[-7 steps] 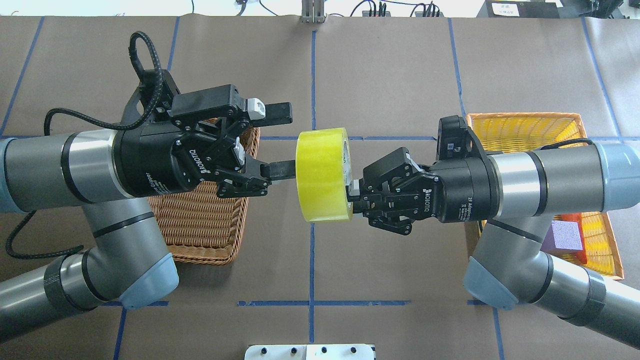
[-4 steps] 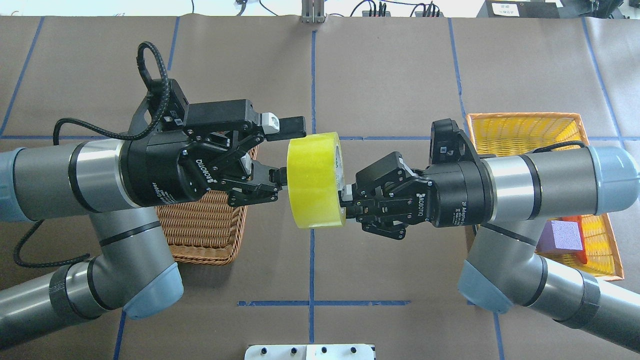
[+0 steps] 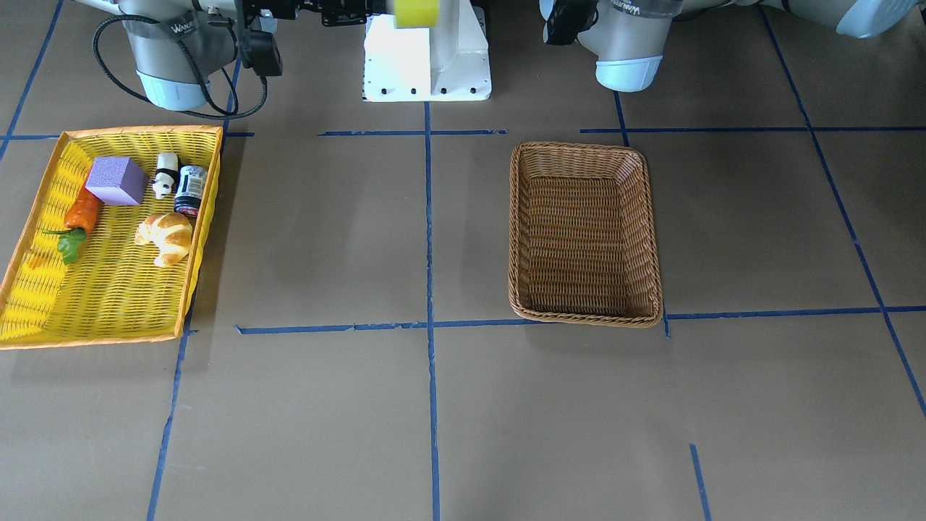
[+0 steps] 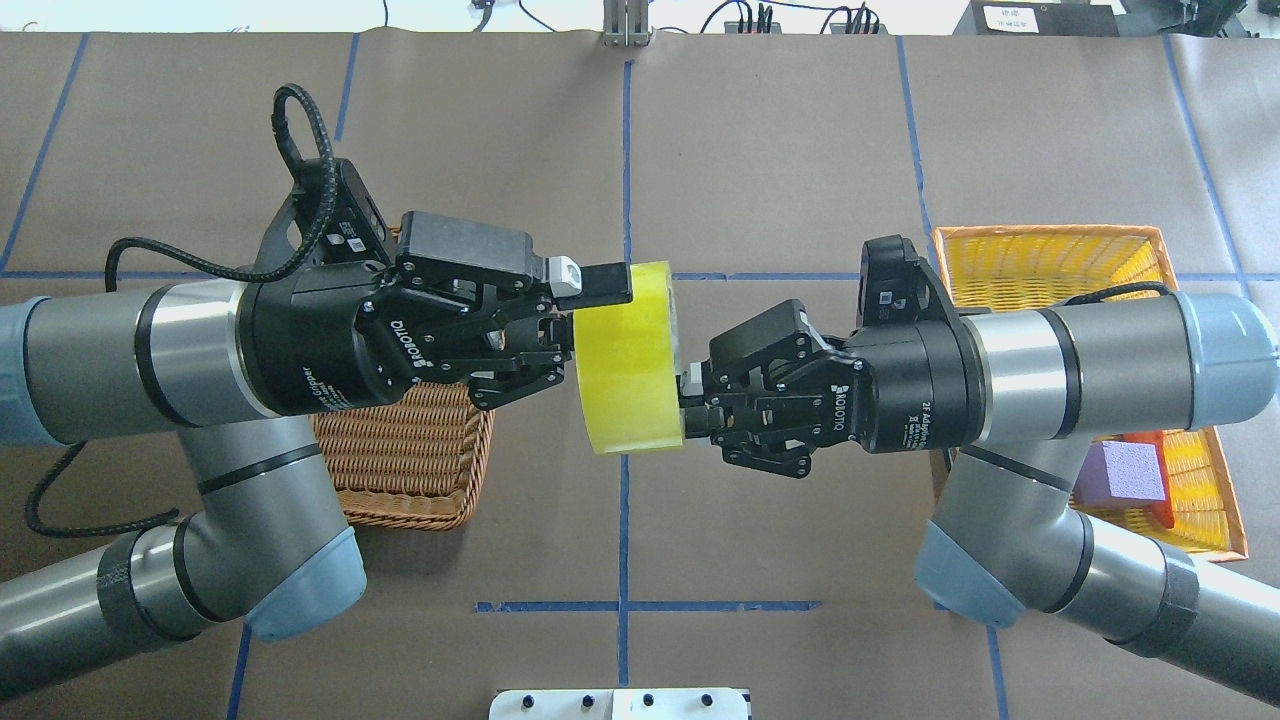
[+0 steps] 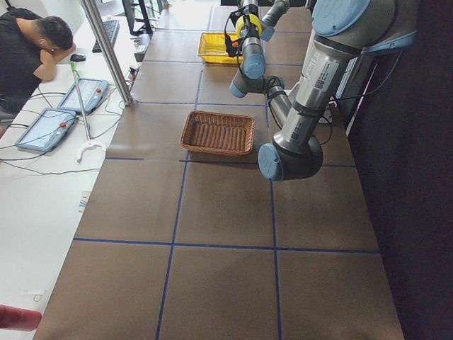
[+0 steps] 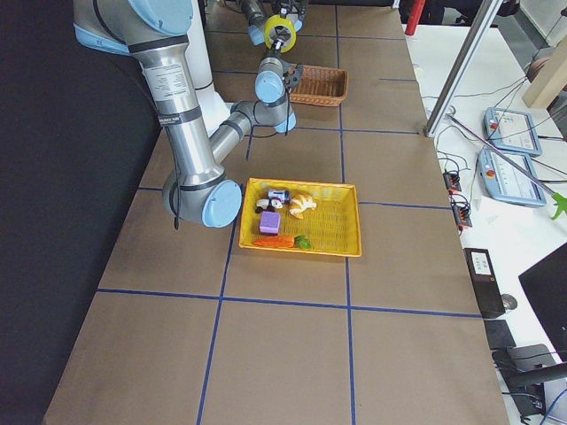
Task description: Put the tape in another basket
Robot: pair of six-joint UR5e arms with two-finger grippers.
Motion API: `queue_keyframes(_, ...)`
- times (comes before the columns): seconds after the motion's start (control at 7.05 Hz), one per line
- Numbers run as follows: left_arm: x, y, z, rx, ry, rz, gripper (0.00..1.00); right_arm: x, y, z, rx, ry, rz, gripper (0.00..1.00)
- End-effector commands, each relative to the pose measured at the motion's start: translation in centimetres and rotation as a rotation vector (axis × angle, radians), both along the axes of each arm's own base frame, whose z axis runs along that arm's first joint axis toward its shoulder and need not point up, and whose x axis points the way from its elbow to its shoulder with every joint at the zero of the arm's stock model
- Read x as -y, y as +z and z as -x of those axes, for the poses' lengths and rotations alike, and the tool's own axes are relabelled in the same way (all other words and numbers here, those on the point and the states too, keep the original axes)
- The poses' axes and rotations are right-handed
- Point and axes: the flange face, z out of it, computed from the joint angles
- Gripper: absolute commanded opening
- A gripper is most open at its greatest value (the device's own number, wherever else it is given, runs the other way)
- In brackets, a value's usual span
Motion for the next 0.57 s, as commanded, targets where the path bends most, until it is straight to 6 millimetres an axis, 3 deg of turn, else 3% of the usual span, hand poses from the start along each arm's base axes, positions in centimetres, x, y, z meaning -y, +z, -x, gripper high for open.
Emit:
queue_keyframes(0.0, -0.2, 0.7, 0.7, 0.004, -0.005, 0.002, 0.00, 0.2, 0.5, -0.4, 0.000, 0.008, -0.004, 1.00)
queue_keyframes(0.14, -0.7, 1.4, 1.8, 0.007, -0.007, 0.003, 0.00, 0.3, 1.7, -0.9, -0.005, 0.022, -0.012, 1.00)
queue_keyframes(0.28, -0.5, 1.6, 1.8, 0.021, -0.019, 0.006, 0.00, 0.5, 3.4, -1.4, -0.033, 0.058, -0.032, 1.00)
queue_keyframes(0.43, 0.8, 3.7, 0.7, 0.104, -0.033, 0.047, 0.00, 1.7, 6.1, -3.3, -0.089, 0.113, -0.034, 1.00)
